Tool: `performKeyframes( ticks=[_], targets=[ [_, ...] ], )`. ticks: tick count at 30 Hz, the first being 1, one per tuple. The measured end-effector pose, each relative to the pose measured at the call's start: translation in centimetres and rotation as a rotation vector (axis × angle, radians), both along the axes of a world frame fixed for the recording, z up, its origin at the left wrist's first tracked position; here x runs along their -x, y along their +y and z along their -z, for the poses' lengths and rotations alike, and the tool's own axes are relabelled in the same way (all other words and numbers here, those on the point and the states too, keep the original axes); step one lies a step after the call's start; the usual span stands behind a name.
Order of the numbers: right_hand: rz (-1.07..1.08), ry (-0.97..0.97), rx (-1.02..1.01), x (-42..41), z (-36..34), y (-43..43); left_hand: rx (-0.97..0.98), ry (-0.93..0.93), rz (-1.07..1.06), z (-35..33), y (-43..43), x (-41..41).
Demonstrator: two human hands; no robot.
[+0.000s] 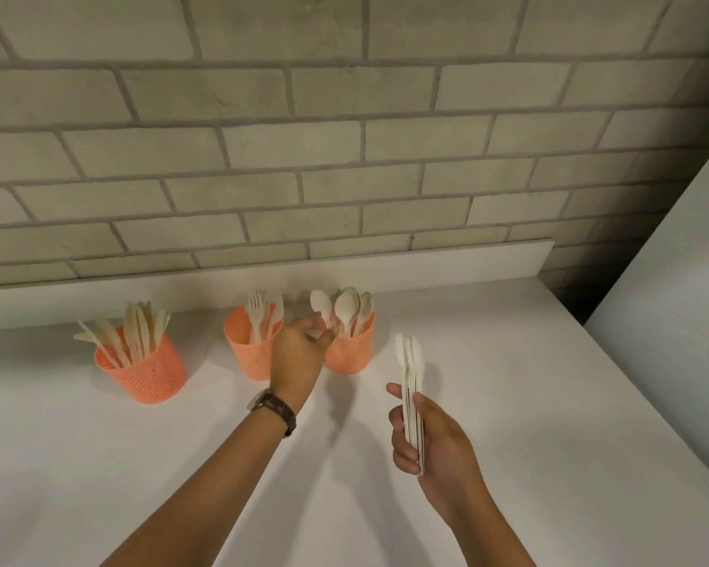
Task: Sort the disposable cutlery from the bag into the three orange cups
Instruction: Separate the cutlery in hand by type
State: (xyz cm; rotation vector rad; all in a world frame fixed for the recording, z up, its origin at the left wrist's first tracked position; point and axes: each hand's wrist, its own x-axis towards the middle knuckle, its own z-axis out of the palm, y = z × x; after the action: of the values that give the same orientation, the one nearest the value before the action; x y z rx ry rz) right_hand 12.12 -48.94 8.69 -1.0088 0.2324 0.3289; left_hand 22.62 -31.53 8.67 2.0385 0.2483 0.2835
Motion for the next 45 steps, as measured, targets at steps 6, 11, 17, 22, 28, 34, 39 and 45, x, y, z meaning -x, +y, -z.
performKeyframes(
  ticks=[6, 11, 17, 22, 28, 34, 39, 45],
  targets=[
    [-0.025, 0.025, -0.065, 0.5, -0.2, 0.6, 0.164, 0.008, 0.053, -0.7, -0.4, 6.4],
    [-0.079, 0.019, 0.01, 1.2, -0.7, 1.5, 0.301, 0.056, 0.071, -1.4, -0.8, 10.3],
    [-0.16, -0.053, 0.113, 1.8, -0.7, 2.5, 0.349, 0.059, 0.075, -2.1, -1.0, 12.7],
    [-0.159, -0.145, 0.448, 0.0, -0.3, 3.3, 0.392, 0.077, 0.002, -2.3, 0.8, 14.0],
    [0.005, -0.371, 0.847, -6.4, -1.0, 3.3, 0.395, 0.044, -0.075, -2.7, 3.5, 14.7],
    [0.163, -0.528, 0.894, -13.5, -3.1, 3.6, 0.384, 0.036, -0.147, -2.9, 5.8, 15.0],
    [0.087, -0.48, 1.137, -16.2, -1.6, 5.5, 0.385, 0.03, -0.197, -3.2, 7.4, 15.5],
    [0.003, -0.401, 1.307, -14.6, -0.3, 6.4, 0.374, 0.028, -0.215, -3.2, 10.1, 17.0]
  ],
)
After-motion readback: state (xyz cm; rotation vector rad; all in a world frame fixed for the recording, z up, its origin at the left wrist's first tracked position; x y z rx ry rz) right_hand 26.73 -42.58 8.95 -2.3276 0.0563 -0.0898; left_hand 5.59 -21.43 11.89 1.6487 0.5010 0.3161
